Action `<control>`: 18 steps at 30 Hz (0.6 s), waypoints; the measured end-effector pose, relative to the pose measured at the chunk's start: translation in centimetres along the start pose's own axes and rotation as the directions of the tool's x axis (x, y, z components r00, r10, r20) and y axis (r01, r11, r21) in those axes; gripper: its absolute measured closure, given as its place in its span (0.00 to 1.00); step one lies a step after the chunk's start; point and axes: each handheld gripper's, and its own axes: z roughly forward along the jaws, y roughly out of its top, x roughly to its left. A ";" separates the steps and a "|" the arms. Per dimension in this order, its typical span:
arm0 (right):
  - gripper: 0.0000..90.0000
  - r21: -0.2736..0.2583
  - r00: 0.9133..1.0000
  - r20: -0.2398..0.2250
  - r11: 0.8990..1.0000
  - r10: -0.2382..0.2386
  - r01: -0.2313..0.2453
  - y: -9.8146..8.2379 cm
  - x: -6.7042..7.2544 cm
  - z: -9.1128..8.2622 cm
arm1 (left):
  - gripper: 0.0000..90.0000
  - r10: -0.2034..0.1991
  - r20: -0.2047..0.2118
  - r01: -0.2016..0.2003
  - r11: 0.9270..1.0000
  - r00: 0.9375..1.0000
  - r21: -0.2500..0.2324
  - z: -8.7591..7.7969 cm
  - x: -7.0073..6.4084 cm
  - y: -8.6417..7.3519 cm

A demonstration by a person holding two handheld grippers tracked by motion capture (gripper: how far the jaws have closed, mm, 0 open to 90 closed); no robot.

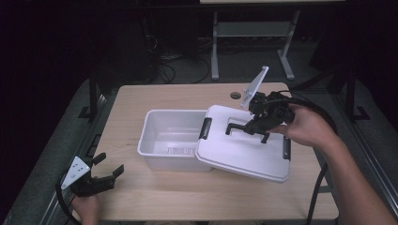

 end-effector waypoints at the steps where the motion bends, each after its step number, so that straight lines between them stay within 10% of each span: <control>1: 0.94 0.004 1.000 -0.003 1.000 -0.003 0.003 0.4 -0.1 0.1 | 0.15 -0.001 -0.002 0.001 1.000 1.000 0.001 0.0 0.0 0.0; 18: 0.94 -0.012 0.999 -0.027 0.999 -0.032 0.032 3.5 -0.4 1.0 | 0.15 -0.012 -0.006 0.012 1.000 1.000 -0.011 -0.4 0.3 -0.2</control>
